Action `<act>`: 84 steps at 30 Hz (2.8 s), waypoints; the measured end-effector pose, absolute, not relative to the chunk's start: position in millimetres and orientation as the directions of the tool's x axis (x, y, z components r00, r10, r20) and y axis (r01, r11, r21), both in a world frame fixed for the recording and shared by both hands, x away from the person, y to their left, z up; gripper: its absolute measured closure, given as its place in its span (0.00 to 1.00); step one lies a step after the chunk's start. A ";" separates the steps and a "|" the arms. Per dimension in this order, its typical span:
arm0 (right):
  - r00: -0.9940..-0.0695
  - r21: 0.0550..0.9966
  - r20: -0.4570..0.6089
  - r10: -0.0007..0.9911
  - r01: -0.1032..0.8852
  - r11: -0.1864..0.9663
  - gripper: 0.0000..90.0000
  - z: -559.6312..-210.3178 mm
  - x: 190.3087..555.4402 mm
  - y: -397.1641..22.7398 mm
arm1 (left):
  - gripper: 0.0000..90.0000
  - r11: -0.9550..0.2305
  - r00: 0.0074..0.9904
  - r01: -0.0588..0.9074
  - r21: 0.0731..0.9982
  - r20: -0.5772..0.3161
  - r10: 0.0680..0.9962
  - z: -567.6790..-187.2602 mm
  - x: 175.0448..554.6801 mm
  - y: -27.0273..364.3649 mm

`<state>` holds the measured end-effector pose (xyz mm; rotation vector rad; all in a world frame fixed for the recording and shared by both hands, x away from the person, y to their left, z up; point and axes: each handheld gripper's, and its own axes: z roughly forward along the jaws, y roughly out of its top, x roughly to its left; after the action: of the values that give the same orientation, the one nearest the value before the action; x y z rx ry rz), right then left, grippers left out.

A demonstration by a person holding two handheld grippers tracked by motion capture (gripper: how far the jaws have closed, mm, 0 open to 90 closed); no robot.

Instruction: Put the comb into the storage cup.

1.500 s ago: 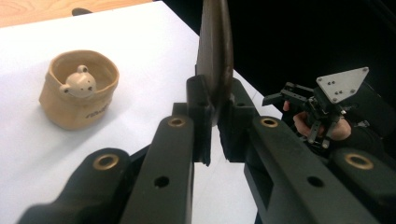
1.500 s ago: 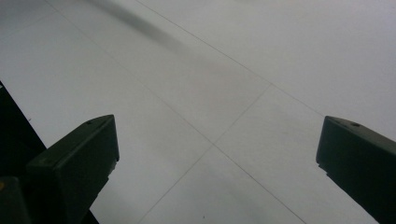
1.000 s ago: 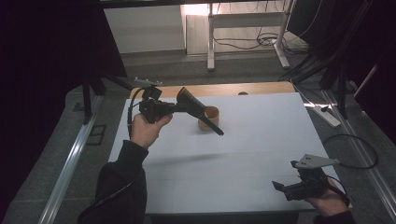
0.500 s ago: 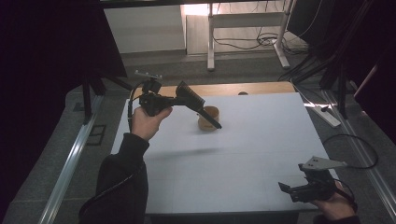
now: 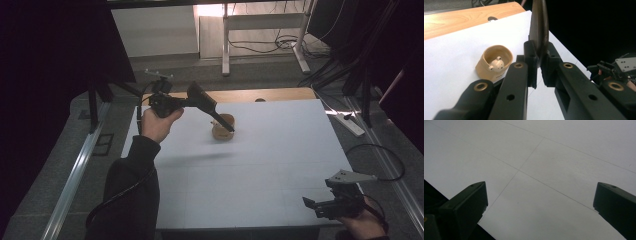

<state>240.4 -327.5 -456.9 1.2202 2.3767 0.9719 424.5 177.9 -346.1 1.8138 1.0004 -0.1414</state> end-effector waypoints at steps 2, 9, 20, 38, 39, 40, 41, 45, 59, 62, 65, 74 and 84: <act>-0.595 0.687 0.039 0.803 0.600 0.411 0.00 -456.8 239.7 -327.8 | 0.92 -0.141 0.647 0.683 0.716 -0.506 0.570 -344.4 426.1 178.1; -0.584 0.688 0.047 0.810 0.607 0.398 0.00 -455.9 237.5 -330.8 | 0.92 -0.136 0.636 0.683 0.718 -0.493 0.593 -339.3 431.9 178.9; -0.580 0.689 0.053 0.813 0.611 0.391 0.01 -455.1 235.6 -333.6 | 0.92 -0.142 0.620 0.688 0.712 -0.473 0.626 -338.6 444.4 176.3; -0.585 0.688 0.049 0.809 0.608 0.397 0.01 -455.3 235.2 -333.7 | 0.92 -0.164 0.605 0.685 0.710 -0.429 0.671 -340.8 460.8 163.6; -0.586 0.688 0.049 0.809 0.607 0.398 0.01 -455.3 235.2 -333.7 | 0.92 -0.161 0.603 0.685 0.711 -0.428 0.673 -341.5 461.4 162.9; -0.586 0.688 0.050 0.809 0.607 0.398 0.01 -455.3 235.2 -333.7 | 0.92 -0.165 0.603 0.686 0.709 -0.426 0.675 -341.9 462.0 162.6; -0.586 0.688 0.050 0.809 0.607 0.397 0.01 -455.2 235.2 -333.8 | 0.92 -0.167 0.602 0.686 0.708 -0.424 0.676 -342.4 462.7 162.2; -0.585 0.689 0.052 0.809 0.607 0.395 0.01 -455.2 235.2 -333.8 | 0.92 -0.168 0.599 0.687 0.707 -0.420 0.682 -344.6 465.3 160.6; -0.587 0.688 0.054 0.808 0.608 0.395 0.01 -455.4 235.4 -334.0 | 0.92 -0.186 0.596 0.687 0.702 -0.400 0.696 -352.9 472.3 153.9; -0.587 0.689 0.054 0.808 0.608 0.395 0.01 -455.4 235.4 -334.1 | 0.92 -0.184 0.593 0.690 0.700 -0.401 0.698 -355.0 473.4 153.4; -0.588 0.689 0.054 0.807 0.607 0.396 0.01 -455.4 235.4 -334.1 | 0.92 -0.186 0.591 0.692 0.697 -0.399 0.701 -356.9 474.3 152.7; -0.590 0.687 0.052 0.806 0.607 0.399 0.01 -455.2 235.2 -333.9 | 0.92 -0.191 0.584 0.698 0.690 -0.396 0.708 -364.3 477.7 149.7; -0.590 0.688 0.053 0.805 0.606 0.399 0.01 -455.3 235.1 -333.8 | 0.92 -0.191 0.579 0.705 0.683 -0.399 0.711 -373.7 480.2 149.2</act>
<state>235.1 -333.8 -455.3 1.2339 2.3719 0.9843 480.2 149.2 -373.7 1.9162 1.1396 0.0078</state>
